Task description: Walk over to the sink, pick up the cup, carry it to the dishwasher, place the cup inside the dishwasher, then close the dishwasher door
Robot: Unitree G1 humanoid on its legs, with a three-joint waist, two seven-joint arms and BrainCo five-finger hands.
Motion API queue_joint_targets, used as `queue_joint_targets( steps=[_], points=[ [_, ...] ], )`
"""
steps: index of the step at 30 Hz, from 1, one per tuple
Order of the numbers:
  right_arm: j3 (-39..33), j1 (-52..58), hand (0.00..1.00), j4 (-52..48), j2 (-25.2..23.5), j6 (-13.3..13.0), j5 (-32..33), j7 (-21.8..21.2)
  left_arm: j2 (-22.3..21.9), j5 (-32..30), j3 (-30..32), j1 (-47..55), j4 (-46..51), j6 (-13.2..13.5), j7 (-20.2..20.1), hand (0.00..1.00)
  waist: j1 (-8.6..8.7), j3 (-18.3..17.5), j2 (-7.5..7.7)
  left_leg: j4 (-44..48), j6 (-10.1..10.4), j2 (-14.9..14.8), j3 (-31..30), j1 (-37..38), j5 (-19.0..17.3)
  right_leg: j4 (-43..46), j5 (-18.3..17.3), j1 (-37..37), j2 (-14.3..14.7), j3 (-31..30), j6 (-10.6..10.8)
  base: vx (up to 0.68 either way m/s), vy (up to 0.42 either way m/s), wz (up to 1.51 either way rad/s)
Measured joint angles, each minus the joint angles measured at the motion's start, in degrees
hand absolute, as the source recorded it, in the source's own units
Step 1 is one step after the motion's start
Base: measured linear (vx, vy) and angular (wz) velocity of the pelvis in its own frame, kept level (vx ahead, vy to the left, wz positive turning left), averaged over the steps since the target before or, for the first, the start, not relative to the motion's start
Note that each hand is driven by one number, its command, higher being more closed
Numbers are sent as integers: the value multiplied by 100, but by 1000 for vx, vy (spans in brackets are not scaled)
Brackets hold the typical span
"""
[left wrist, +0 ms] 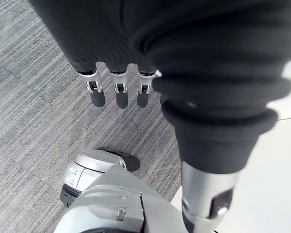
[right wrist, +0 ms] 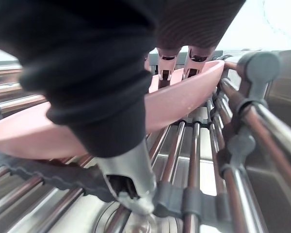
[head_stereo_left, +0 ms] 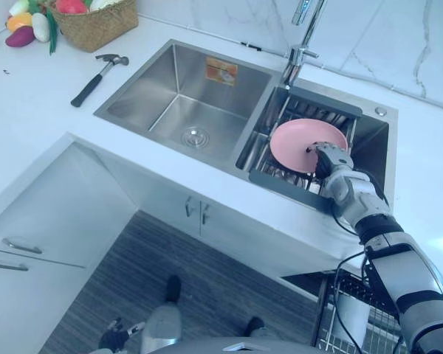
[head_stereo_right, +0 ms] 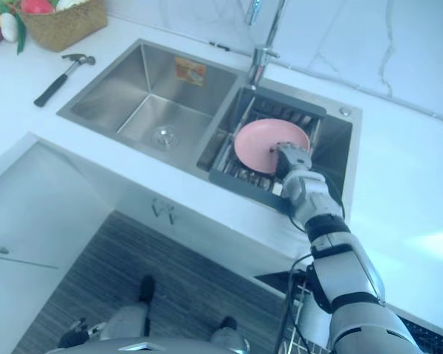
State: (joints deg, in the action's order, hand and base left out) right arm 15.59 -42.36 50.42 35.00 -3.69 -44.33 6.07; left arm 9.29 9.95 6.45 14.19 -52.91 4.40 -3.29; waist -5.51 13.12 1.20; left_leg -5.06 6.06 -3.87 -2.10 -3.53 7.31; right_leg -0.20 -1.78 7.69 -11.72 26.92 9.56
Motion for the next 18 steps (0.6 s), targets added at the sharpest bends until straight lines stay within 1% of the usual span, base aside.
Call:
queue_joint_targets(
  steps=[4, 8, 11, 13, 14, 17, 18],
  points=[
    [0, 1, 100, -17, -24, -45, 25, 104, 0, 0, -3, 0, 1, 40, 0, 0, -2, -4, 7, 0, 22, -14, 67, 4, 4, 22, 11, -59, 1, -96, -16, 10, 1, -8],
    [-31, 149, 100, -148, -59, 13, 180, 509, 0, 0, 5, 0, 1, 64, 6, 0, 2, -13, 27, 0, 23, -22, 77, -6, 4, 32, 11, -79, 2, -105, -17, 1, 0, -1],
    [-75, 247, 100, -299, -57, 15, 209, 618, 0, -3, 12, -1, 4, 76, 11, 0, 12, -14, 33, 0, 20, -26, 87, -3, 6, 30, 12, -79, 3, -111, -17, 0, 0, 0],
    [-308, 459, 100, -582, -74, 16, 397, 837, -5, -4, 14, 0, 17, 102, 14, 0, 16, -17, 38, 0, 5, -28, 91, -4, 16, 25, 12, -79, 5, -117, -16, 15, -4, 0],
    [-461, 576, 100, -748, -104, -7, 566, 1035, -8, -4, 19, 2, 22, 129, 15, 0, 35, -17, 37, 1, -5, -28, 95, -4, 26, 20, 19, -75, 5, -123, -5, 0, 0, 0],
    [-564, 697, 100, -973, -146, -25, 687, 1217, -16, -5, 26, 4, 50, 148, 47, 0, 72, -21, 44, 1, -3, -29, 96, 0, 24, 21, 43, -72, 5, -130, 23, 29, -6, -1],
    [-745, 802, 100, -1188, -214, -55, 720, 1294, -26, -7, 30, 4, 61, 194, 55, 0, 85, -26, 52, 2, 7, -33, 109, 14, 17, 20, 43, -67, 4, -136, 23, 44, -8, -4]
  ],
)
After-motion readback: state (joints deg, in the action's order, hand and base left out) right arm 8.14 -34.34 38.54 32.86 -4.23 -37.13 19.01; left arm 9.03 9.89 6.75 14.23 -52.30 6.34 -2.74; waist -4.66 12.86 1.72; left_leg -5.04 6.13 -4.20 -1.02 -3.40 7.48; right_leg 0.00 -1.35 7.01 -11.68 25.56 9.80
